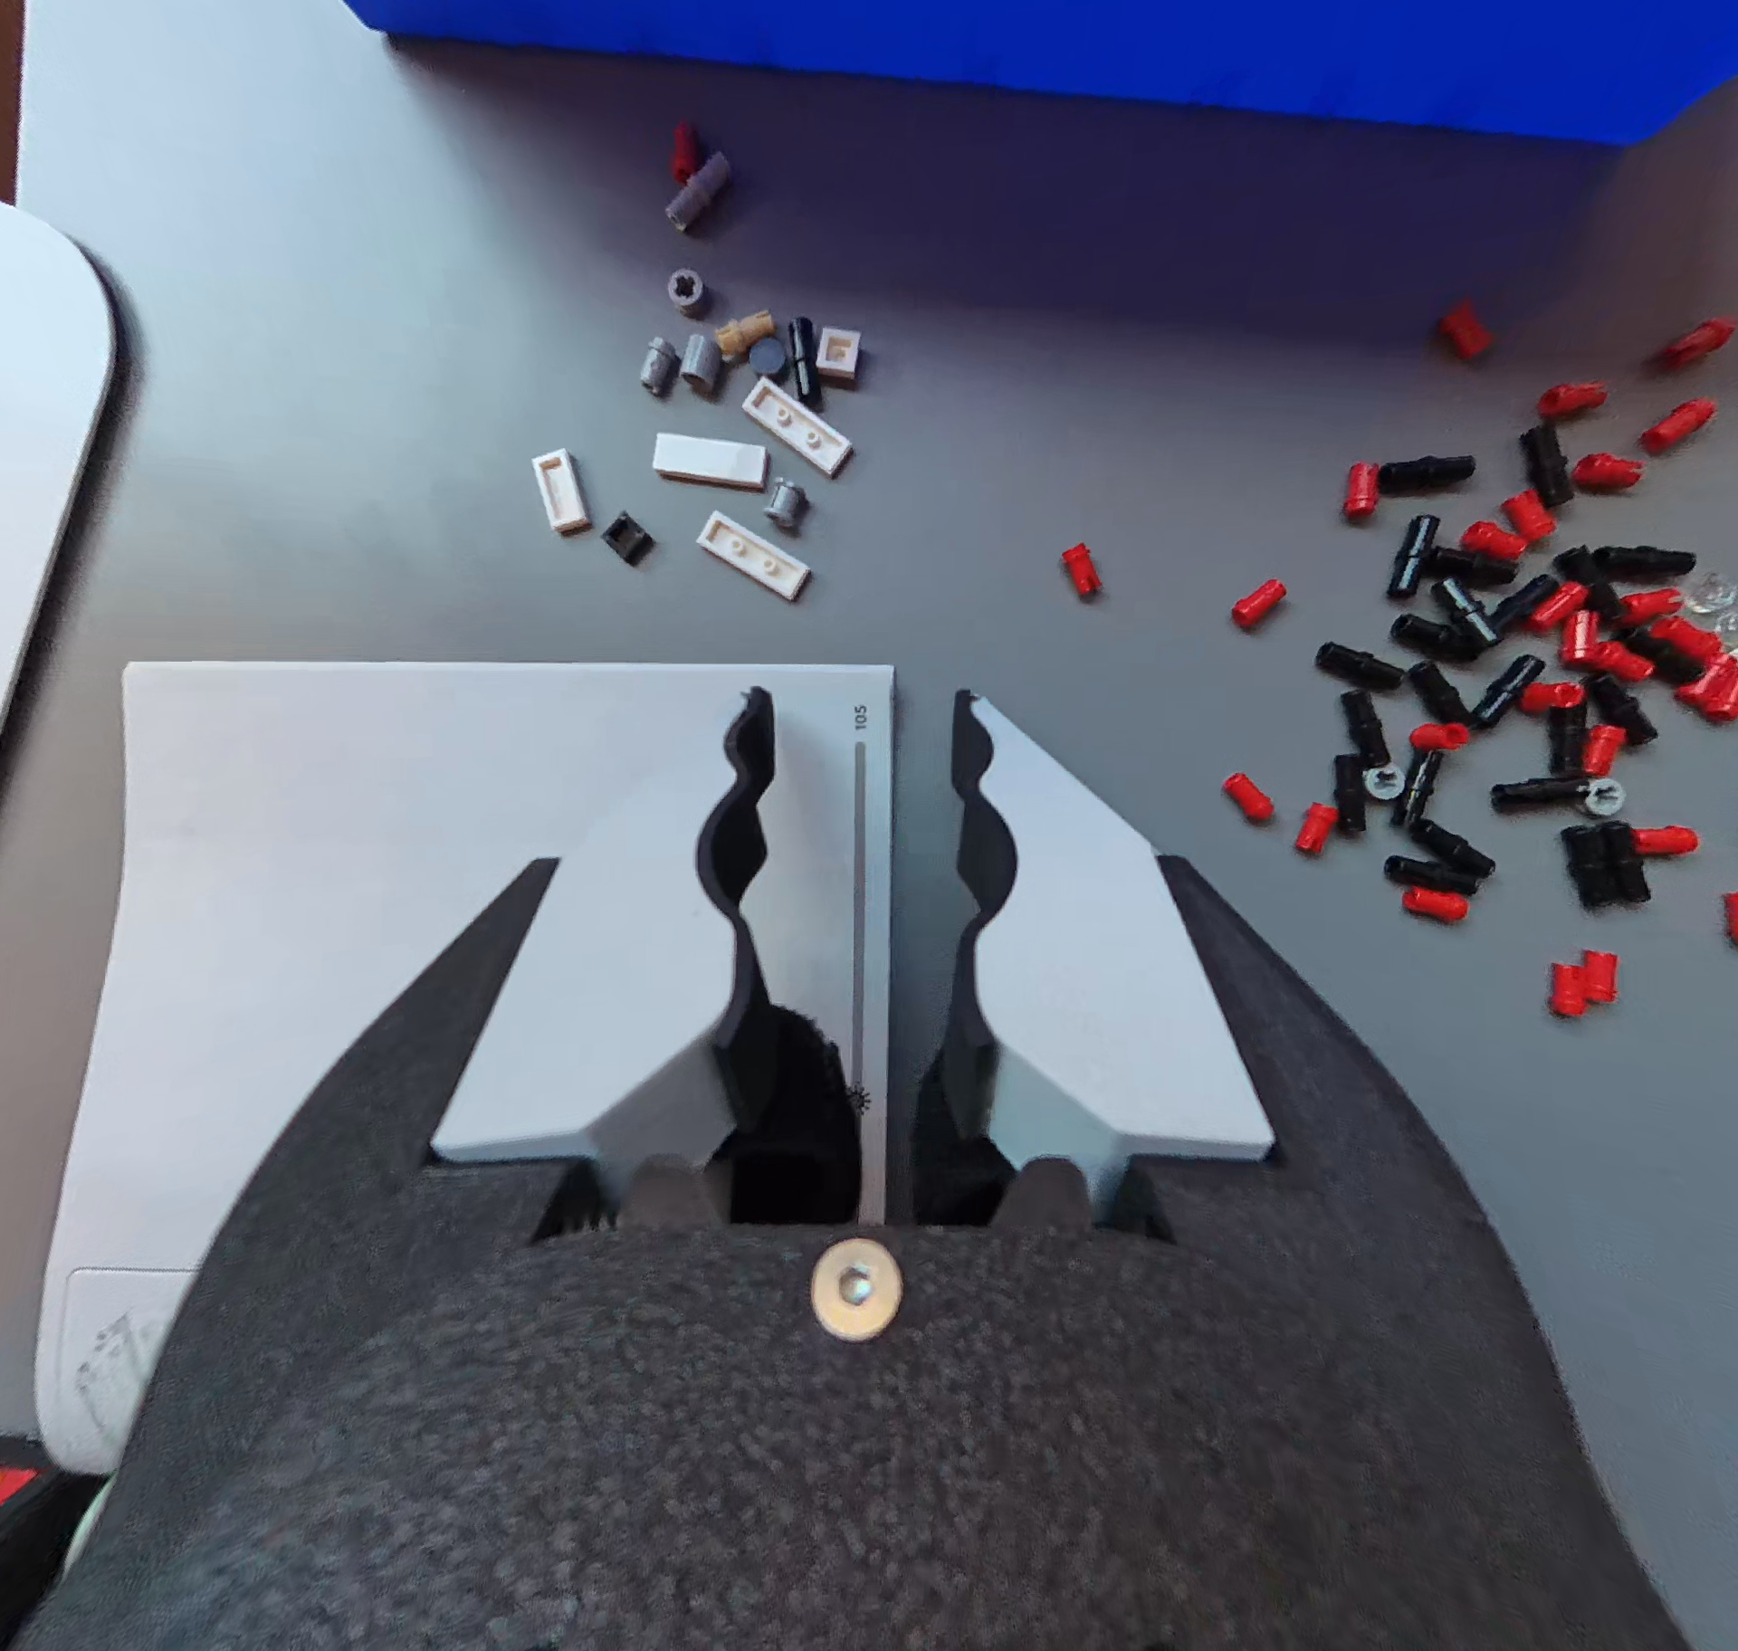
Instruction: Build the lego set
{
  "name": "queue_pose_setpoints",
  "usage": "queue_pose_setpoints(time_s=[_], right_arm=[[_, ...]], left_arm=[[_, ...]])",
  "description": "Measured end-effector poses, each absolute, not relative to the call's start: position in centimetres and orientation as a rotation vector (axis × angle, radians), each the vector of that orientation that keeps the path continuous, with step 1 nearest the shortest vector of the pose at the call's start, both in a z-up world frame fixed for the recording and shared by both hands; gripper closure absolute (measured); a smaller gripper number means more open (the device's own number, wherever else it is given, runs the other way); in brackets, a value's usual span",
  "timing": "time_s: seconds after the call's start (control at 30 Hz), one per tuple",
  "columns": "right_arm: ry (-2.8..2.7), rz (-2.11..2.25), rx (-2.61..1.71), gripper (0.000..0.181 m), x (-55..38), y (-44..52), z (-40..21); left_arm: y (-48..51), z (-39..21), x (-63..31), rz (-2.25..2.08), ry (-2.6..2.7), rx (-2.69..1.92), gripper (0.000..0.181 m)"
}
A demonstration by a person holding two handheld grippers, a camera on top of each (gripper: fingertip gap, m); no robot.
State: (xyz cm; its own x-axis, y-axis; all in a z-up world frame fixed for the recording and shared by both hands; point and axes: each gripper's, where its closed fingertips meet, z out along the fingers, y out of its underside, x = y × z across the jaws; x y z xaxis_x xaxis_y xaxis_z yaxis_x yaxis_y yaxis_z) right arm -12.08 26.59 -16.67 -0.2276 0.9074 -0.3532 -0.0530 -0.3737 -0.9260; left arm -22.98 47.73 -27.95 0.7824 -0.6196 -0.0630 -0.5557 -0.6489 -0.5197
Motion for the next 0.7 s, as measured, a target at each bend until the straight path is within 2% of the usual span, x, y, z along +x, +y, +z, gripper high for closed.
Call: queue_pose_setpoints(time_s=[0.2, 0.37, 0.7], right_arm=[[-1.089, 1.698, -1.288, 0.161, -12.0, 26.6, -16.6], [-1.088, 1.712, -1.291, 0.161, -12.0, 26.6, -16.6], [-1.091, 1.708, -1.286, 0.161, -11.9, 26.5, -16.6]], left_arm=[[48.6, -28.1, -23.4, -0.055, 0.895, -2.427, 0.156], [48.2, -27.9, -23.0, -0.08, 0.93, -2.422, 0.18], [48.3, -25.9, -23.4, -0.173, 0.801, -2.395, 0.181]])
